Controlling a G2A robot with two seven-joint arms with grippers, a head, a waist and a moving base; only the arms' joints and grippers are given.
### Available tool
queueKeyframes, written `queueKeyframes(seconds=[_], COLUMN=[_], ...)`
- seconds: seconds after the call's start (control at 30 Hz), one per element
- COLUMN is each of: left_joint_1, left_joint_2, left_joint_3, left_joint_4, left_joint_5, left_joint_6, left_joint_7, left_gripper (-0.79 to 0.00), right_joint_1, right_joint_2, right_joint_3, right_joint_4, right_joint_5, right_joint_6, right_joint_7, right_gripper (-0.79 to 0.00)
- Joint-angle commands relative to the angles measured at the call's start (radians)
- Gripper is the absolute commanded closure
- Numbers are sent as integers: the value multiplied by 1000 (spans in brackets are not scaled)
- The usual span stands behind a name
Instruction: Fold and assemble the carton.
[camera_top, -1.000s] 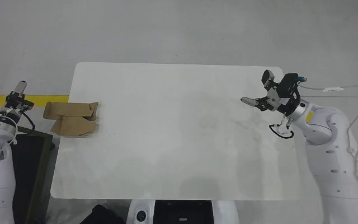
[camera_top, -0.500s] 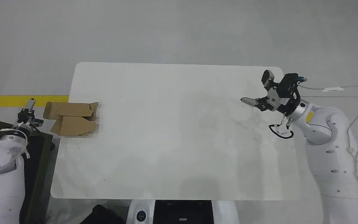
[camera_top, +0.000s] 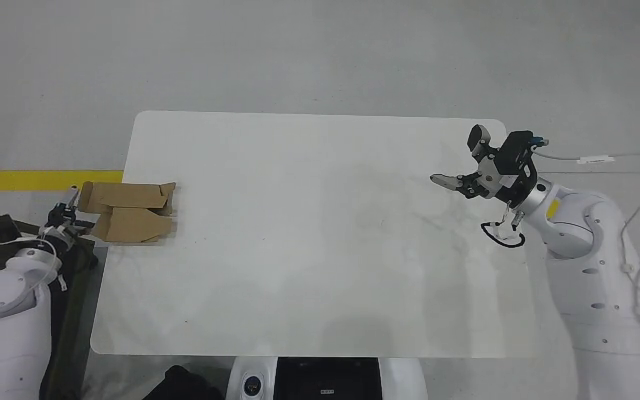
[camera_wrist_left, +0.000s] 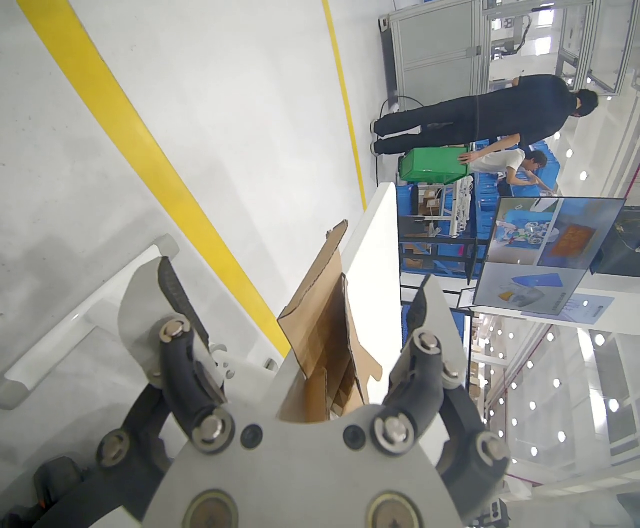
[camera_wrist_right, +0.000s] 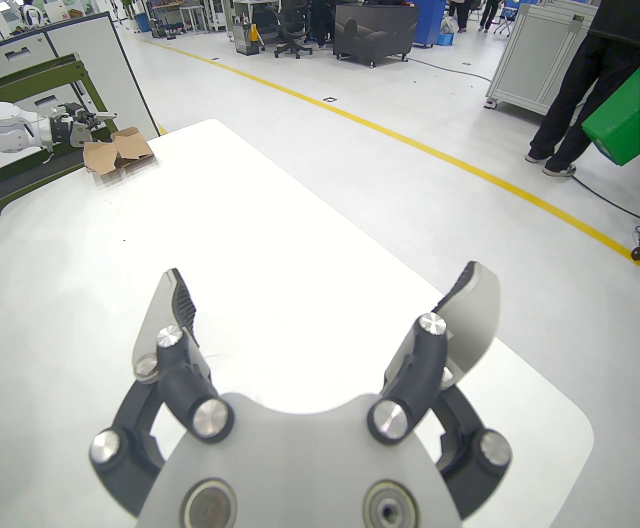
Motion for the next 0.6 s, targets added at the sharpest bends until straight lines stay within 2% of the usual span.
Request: queueKeyframes(seconds=[0.0,0.33,0.57], left_joint_1=[1,-11,-71], left_joint_2=[0,-1,-3], left_joint_3=[1,1,16], left_joint_4=[-1,4,-45], left_joint_5=[-2,-58,-108], left_joint_6=[0,-29,-30], left_joint_7=[-11,-70,-102], left_gripper=[0,0,0], right_joint_1=[0,0,0], right_joint_2=[0,0,0], right_joint_3=[0,0,0], right_joint_4=[0,0,0], right_joint_5=[0,0,0], right_joint_6=[0,0,0], right_joint_7=[0,0,0], right_gripper=[-785,-785,-785])
